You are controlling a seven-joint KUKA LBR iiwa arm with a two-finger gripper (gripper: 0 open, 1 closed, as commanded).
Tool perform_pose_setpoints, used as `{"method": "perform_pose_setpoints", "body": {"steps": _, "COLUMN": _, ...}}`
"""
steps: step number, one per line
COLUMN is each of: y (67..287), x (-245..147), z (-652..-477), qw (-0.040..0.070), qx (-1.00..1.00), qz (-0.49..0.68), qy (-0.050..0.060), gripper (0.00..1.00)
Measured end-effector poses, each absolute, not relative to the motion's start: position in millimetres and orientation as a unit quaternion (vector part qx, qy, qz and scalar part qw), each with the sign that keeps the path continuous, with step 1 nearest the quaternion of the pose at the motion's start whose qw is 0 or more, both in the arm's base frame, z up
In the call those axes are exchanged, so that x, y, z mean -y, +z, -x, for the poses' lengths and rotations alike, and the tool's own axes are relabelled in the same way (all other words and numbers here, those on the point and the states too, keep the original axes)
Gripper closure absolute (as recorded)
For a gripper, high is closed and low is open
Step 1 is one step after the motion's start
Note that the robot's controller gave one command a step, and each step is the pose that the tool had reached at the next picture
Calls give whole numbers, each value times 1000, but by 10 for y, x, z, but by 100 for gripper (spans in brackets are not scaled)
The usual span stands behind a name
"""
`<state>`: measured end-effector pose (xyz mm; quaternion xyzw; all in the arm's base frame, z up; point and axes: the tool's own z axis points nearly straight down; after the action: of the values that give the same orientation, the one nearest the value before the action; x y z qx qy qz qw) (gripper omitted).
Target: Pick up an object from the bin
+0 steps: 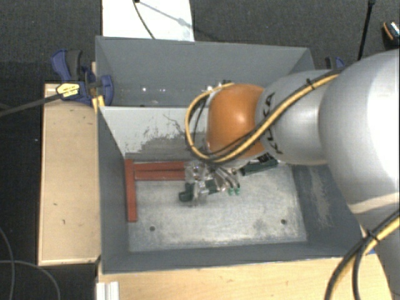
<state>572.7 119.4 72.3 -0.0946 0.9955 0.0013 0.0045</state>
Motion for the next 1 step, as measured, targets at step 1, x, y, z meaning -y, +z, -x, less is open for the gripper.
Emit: {"method": "perform_pose_setpoints", "body": {"steps": 1, "y": 1999, "x": -1194, "z": -5491, "qw": 5, "qx": -996, "qz": 91, "qy": 1, "gripper": 100}}
